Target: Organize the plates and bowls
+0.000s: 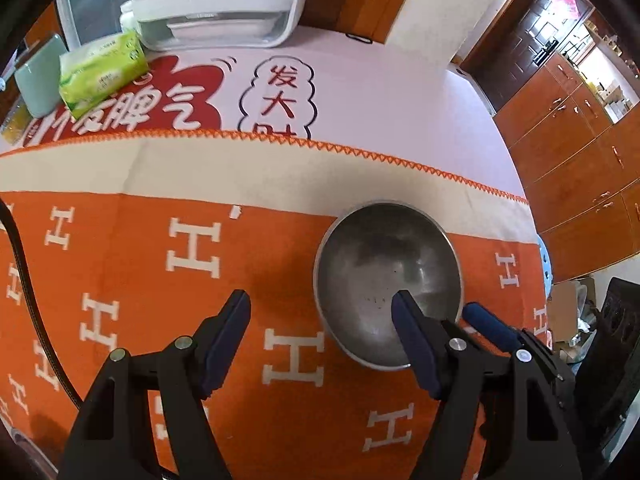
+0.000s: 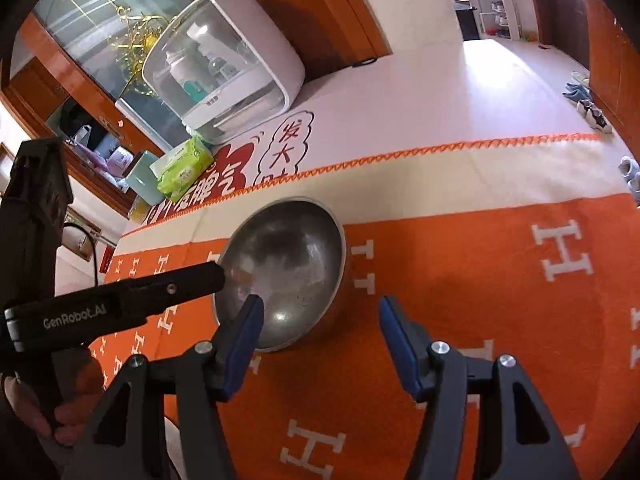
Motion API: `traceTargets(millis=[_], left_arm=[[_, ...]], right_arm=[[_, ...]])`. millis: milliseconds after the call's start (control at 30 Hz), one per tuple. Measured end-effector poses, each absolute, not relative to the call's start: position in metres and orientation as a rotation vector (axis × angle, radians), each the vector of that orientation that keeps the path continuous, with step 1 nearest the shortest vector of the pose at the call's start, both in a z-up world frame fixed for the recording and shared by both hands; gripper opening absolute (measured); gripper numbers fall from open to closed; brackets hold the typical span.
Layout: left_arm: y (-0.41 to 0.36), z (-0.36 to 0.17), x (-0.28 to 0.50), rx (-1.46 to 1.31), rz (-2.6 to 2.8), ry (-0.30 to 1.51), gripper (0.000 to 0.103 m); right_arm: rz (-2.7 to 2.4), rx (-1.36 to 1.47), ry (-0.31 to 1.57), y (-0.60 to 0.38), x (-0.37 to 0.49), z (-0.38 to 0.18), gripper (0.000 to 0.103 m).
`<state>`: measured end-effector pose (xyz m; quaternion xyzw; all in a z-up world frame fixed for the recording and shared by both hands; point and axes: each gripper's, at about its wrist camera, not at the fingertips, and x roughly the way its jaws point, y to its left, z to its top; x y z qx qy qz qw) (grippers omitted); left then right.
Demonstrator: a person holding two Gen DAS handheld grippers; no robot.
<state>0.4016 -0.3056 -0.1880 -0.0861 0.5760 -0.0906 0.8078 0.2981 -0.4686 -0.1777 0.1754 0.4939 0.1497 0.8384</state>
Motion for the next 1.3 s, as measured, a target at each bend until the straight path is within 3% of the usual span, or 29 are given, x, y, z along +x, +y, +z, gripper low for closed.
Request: traceTargets(millis=[133, 200, 500, 767, 1033, 1300], left_arm=[[-0.309, -0.203, 0.407, -0.197, -0.199, 1.268, 0.063], [-0.310, -0.210, 0.409, -0.213, -0.210, 1.288, 0.052], [-0.315, -0.228, 0.413, -0.255, -0.228, 1.338, 0.026], [-0.318, -0.235, 0.409, -0.289, -0.233, 1.364, 0.020], [-0.318, -0.235, 0.404, -0.340, -0.247, 1.370, 0.016], [-0.318, -0.231, 0.392, -0.353, -0.274, 1.402, 0.015]], right_arm=[[0.331, 0.387, 1.062, -0.466, 0.301, -0.187, 0.060], [0.338, 0.394, 1.065, -0.466, 0.302, -0.190, 0.058], [0.340, 0.415, 1.088, -0.466, 0.305, -0.199, 0.045], [0.323, 0.441, 1.120, -0.471, 0.302, -0.203, 0.025], [0.291, 0.413, 1.149, -0.473, 0.297, -0.204, 0.017], [0.255, 0.445, 1.171, -0.483, 0.280, -0.203, 0.014]])
